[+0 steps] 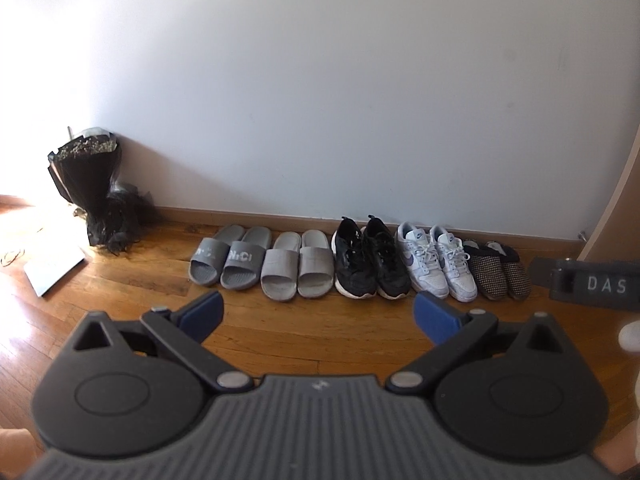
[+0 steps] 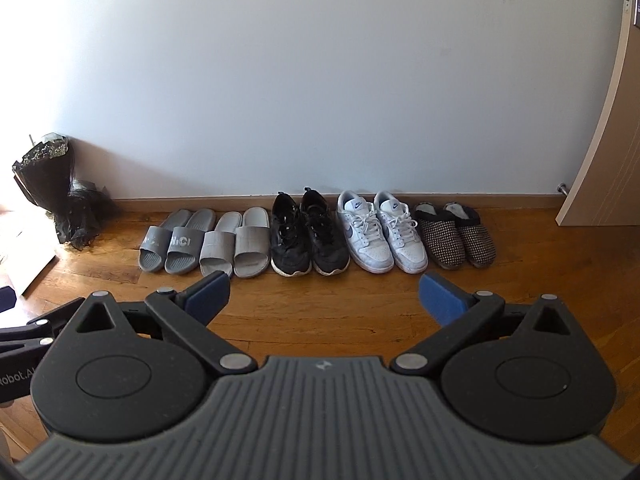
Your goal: Organize scattered shoes
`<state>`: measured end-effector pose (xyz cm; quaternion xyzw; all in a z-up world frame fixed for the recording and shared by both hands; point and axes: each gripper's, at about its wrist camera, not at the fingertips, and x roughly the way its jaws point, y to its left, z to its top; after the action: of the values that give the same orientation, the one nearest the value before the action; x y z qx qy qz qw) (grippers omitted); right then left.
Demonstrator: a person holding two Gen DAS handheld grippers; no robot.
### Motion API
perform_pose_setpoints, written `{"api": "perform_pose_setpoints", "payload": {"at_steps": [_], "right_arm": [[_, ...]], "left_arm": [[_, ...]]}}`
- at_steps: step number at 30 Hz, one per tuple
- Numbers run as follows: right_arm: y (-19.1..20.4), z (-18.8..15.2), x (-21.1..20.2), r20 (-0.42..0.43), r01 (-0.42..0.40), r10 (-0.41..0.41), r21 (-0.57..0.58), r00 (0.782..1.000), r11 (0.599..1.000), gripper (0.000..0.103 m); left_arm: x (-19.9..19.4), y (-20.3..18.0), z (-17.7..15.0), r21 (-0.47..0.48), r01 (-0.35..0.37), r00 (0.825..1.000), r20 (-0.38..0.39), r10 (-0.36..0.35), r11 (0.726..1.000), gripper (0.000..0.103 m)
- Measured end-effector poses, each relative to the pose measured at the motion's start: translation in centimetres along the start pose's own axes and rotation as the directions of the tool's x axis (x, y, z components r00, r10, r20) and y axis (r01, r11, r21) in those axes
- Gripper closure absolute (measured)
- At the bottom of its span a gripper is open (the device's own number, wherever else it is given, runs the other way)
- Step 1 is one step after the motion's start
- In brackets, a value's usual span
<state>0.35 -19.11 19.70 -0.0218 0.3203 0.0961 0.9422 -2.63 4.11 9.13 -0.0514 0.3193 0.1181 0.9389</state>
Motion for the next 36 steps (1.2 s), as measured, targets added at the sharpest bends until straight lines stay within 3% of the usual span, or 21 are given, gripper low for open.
{"api": "perform_pose_setpoints", "payload": {"at_steps": [11, 36], "right_arm": [[1.7, -1.1, -0.4, -0.006, -0.028, 0.028, -0.015, 1.0, 0.999, 0.001], [2.6, -1.0, 0.0, -0.014, 0.007, -0.007, -0.024, 1.0, 1.0, 0.001]], "left_arm": [[-1.2, 0.4, -1.2, 0.006, -0.007, 1.0, -0.002, 0.007, 1.0, 0.0], [-1.1, 0.1, -1.2, 0.024, -0.021, 0.999, -0.033, 0.021, 0.999, 0.0]]}}
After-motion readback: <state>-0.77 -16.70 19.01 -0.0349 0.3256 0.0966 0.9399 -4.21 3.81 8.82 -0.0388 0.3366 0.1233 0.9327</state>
